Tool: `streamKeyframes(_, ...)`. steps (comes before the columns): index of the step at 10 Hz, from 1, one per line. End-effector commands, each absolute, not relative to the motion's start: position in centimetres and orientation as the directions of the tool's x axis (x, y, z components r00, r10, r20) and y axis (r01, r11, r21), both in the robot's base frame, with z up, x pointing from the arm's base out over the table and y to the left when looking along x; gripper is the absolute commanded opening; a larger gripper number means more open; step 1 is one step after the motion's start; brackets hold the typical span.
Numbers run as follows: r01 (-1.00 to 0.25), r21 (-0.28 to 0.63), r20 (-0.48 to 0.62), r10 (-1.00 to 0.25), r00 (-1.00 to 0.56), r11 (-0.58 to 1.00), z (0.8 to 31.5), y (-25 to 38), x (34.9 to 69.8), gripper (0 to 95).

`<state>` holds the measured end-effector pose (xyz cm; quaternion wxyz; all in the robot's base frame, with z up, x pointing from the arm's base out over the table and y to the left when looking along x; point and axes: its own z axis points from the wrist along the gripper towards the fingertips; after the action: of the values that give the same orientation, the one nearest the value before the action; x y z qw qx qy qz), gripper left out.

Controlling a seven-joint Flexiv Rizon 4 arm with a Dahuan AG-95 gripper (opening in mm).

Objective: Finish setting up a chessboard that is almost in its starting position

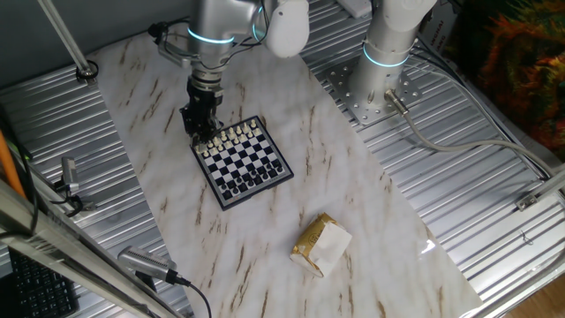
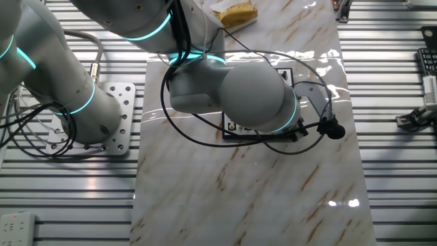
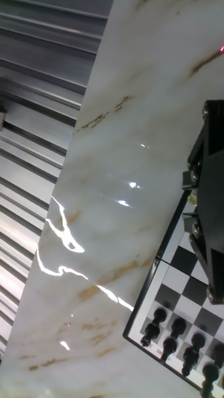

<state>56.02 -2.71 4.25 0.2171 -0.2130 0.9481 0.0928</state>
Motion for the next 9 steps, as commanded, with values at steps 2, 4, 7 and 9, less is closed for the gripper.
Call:
streamKeyframes(2,-0.441,0.08,-0.433,-0.367,-0.823,0.894,4.8,-2.7,55.9,19.0)
streamKeyframes(4,-0.435,0.08,-0.408,-0.368,-0.835,0.897,5.6,-2.7,56.0,19.0)
streamKeyframes(7,-0.406,0.058,-0.306,-0.371,-0.877,0.912,7.4,-2.2,56.4,19.0)
streamKeyframes(9,-0.355,0.038,-0.176,-0.344,-0.922,0.934,9.3,-1.4,56.9,19.0)
